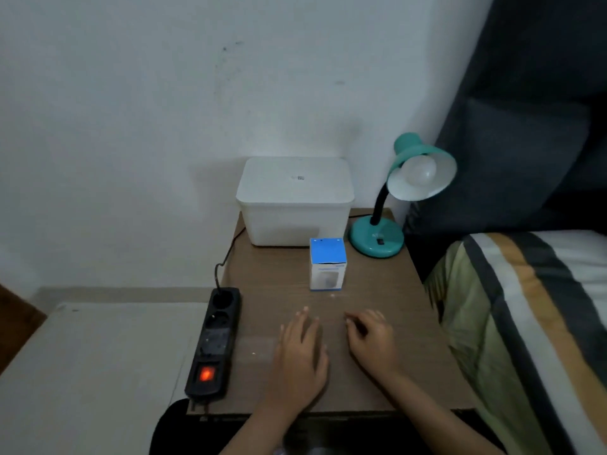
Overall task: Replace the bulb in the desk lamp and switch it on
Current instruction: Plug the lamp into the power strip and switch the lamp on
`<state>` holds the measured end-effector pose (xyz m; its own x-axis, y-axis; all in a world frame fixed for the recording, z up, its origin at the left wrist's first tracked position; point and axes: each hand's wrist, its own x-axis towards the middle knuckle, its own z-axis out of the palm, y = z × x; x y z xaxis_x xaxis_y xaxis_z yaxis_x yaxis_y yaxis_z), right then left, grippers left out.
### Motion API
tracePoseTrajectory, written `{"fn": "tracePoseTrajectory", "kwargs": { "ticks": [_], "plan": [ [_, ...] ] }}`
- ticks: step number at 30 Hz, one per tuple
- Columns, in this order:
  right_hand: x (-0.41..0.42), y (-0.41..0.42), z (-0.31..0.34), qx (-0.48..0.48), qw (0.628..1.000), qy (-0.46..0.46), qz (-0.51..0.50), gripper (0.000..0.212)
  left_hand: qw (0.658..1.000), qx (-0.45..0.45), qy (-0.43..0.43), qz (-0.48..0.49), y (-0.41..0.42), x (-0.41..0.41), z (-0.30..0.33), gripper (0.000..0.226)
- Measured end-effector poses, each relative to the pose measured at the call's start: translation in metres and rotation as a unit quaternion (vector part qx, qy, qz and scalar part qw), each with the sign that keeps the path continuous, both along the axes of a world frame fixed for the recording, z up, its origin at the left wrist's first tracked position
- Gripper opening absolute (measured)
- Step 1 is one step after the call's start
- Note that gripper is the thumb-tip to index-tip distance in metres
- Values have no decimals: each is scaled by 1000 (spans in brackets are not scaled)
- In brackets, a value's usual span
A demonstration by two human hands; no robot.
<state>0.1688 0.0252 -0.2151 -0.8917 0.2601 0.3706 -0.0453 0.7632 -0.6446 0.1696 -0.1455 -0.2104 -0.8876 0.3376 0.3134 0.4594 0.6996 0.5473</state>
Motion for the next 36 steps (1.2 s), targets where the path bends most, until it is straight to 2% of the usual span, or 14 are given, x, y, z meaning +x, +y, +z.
{"fn": "tracePoseTrajectory", "kwargs": {
  "ticks": [4,8,17,23,36],
  "plan": [
    [-22,50,4,-2,998,14,-55,18,996,29,-27,-79,62,-21,-3,44],
    [-60,92,8,-7,996,-1,-87,17,993,33,-41,-107,112,-61,-13,48],
    [-134,144,-3,-50,997,-5,-58,37,996,-38,-65,-51,178,-126,-24,60],
    [-139,148,-17,-56,998,14,-31,33,994,-94,-61,10,188,-136,-30,71],
    [-140,146,-17,-31,999,-11,-41,29,990,-121,-71,8,190,-135,-27,73]
  ]
}}
